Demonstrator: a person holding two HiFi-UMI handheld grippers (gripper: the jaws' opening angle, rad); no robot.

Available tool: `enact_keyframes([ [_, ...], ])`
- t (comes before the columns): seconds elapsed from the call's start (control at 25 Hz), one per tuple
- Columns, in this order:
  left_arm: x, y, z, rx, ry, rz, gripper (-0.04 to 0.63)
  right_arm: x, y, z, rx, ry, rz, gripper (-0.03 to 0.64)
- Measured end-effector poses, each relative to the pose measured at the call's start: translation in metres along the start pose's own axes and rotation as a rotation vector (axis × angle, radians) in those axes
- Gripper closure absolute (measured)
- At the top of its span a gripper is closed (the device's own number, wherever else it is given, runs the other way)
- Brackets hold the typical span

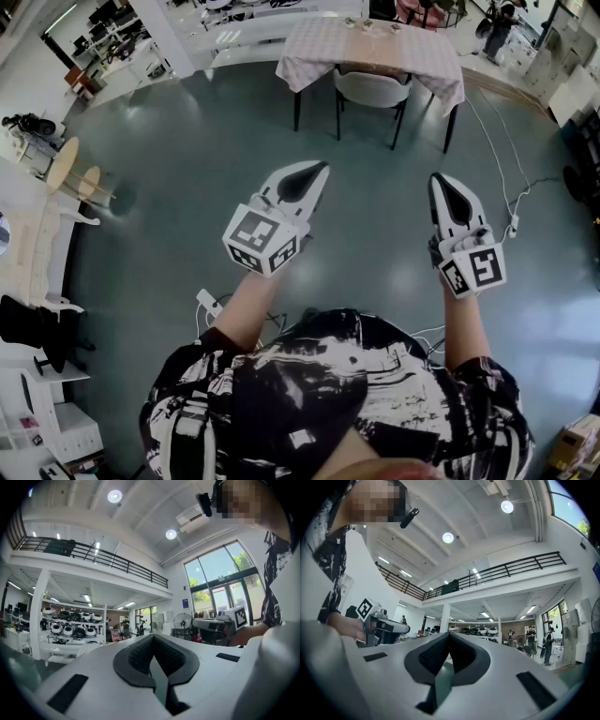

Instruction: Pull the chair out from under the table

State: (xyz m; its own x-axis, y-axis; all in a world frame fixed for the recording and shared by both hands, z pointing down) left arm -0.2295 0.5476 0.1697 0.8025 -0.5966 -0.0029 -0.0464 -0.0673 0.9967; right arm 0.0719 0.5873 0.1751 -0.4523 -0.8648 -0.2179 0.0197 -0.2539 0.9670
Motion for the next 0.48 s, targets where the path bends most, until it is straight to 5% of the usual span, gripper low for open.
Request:
enact_keyframes([
  [0.48,0.0026,0.0021,-0.0049,0.006,-0.003,-0.007,0.597,-0.0063,-0.0006,-0.0012,-0.001,0.01,0.005,0.623],
])
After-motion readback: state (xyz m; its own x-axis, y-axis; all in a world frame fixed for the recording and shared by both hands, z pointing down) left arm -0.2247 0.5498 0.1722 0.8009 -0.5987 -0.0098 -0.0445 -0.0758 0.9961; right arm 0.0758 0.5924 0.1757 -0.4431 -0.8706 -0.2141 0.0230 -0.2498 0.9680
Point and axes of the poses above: the fingertips, and each gripper's own axes: x forward along the fingers, z to its left, y out of its underside, the point moved 10 cm from there along -x, backward along the fingers, and after that the axes turned 6 degrees about y, right-handed, at the moved point
